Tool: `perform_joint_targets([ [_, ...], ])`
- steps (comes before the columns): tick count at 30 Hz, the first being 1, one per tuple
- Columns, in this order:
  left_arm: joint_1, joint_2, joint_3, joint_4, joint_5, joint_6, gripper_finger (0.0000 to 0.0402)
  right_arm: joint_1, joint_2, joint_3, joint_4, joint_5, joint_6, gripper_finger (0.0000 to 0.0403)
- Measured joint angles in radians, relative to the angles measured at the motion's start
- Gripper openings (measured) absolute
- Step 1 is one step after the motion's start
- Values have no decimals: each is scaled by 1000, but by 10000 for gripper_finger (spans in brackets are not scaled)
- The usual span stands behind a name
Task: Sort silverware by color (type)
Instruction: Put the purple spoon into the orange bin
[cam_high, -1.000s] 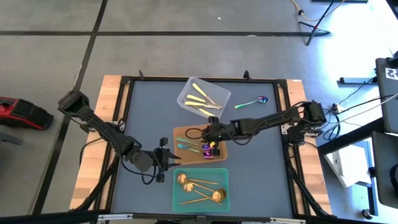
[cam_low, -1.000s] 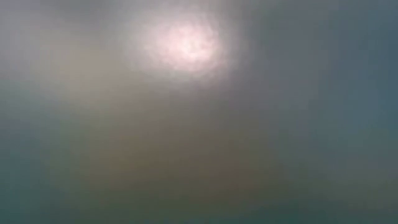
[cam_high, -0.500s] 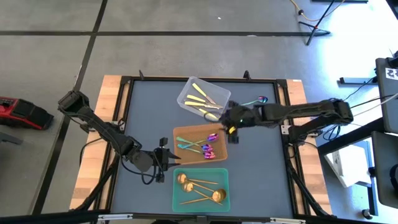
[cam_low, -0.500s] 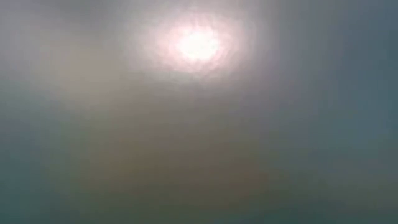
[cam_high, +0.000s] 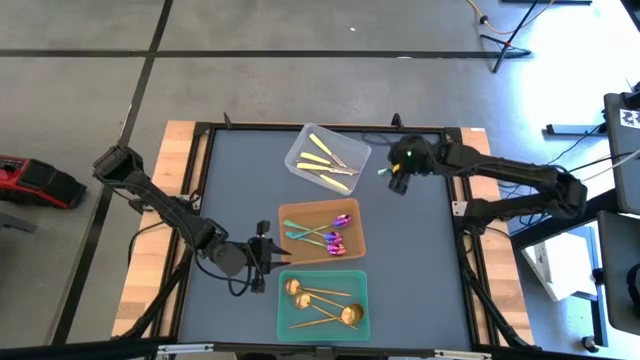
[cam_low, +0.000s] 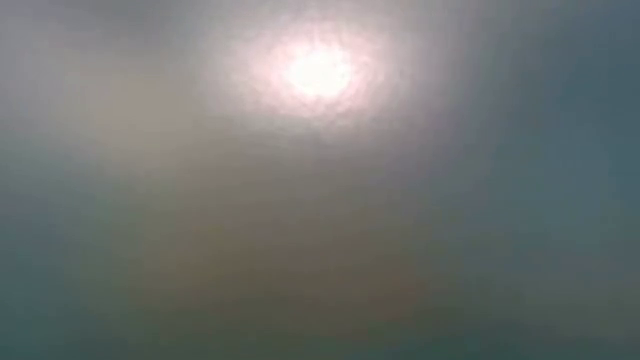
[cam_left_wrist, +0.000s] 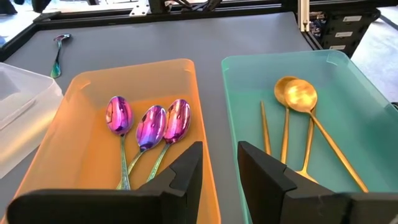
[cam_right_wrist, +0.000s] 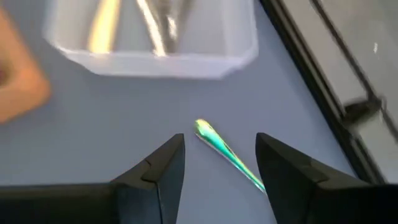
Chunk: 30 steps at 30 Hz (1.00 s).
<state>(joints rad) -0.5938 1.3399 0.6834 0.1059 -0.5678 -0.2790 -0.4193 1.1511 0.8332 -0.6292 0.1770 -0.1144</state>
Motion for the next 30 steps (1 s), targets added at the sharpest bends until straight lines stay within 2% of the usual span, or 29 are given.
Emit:
perform_joint_targets([
  [4,0,0,0,0,0,-6,95,-116,26,-11,15,-20,-18,184],
  [8,3,0,0,0,-5,18,95,-198,68,-11,60,8,-22,184],
  [12,30,0,0,8,-18,77,95,-247,128,-11,111,51,-48,184],
  [17,116,0,-3,3,28,191,95,-292,197,-11,168,54,-73,184],
  [23,231,-48,-78,54,185,339,95,-331,264,-11,210,14,-163,184],
  [30,371,-247,-226,176,296,428,95,-403,310,-10,209,-22,-206,184],
])
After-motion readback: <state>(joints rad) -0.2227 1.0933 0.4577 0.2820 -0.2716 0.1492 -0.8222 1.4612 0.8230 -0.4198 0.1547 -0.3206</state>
